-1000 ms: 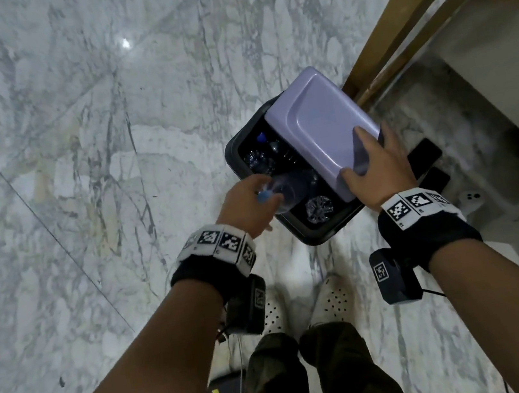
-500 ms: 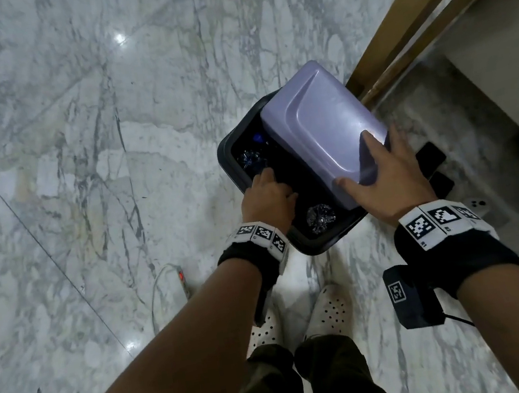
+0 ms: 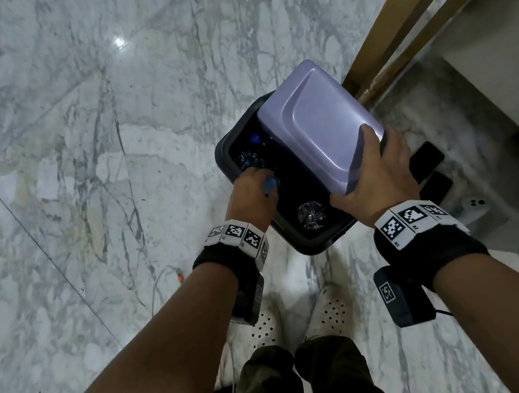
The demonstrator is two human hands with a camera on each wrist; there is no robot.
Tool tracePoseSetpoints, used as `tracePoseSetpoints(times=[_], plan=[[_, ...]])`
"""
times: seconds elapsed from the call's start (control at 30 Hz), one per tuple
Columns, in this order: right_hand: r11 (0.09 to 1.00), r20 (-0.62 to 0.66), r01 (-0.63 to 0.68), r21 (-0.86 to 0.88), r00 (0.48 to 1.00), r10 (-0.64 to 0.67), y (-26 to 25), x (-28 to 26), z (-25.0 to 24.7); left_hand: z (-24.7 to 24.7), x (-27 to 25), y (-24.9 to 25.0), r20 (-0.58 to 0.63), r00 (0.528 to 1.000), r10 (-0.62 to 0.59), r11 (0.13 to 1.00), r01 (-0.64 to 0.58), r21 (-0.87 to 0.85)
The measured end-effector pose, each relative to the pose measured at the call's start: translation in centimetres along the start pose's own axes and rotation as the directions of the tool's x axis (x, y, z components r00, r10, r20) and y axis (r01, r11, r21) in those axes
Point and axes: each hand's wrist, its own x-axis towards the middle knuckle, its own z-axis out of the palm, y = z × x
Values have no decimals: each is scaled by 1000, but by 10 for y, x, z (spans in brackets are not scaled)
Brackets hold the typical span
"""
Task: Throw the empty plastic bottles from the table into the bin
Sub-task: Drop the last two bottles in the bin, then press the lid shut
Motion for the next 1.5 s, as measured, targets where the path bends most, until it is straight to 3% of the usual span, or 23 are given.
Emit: tracePoseSetpoints(times=[0.13, 0.2, 0.27, 0.4, 0.63, 0.8, 0.9, 1.0, 1.27, 1.5], plan=[[1000, -50, -9, 2, 999, 9, -1, 2, 3, -15, 24, 6, -34, 995, -94, 995, 93, -44], [1000, -57, 3, -6, 998, -3, 0, 3, 4, -19, 40, 12, -7, 993, -115, 989, 115, 89], [999, -52, 19, -29, 998, -21, 0, 1, 5, -22, 51, 18, -4, 995, -100, 966, 98, 239], [999, -68, 24, -48, 997, -27, -1, 1, 8, -23, 63, 18, 4, 995, -97, 924, 88, 372], [997, 61, -12, 73, 998, 8, 8, 16, 4, -20, 43, 5, 86, 996, 19, 901, -54, 430], [997, 46, 5, 76, 999, -8, 9, 15, 3, -23, 50, 5, 56, 998, -42, 959, 24, 282], [1000, -10, 10, 2, 1000, -10, 5, 10, 7, -20, 52, 10, 116, 990, -83, 982, 62, 176], [999, -58, -31, -34, 998, 29, -2, 11, 13, -19, 42, 8, 211, 976, -54, 989, 23, 147], [1000, 33, -19, -22, 999, 20, 0, 12, 11, -8, -22, 16, 218, 974, -54, 992, 78, -99], [999, 116, 27, -23, 993, -25, 6, 14, 13, 19, -31, 13, 281, 948, -149, 988, 154, 3]])
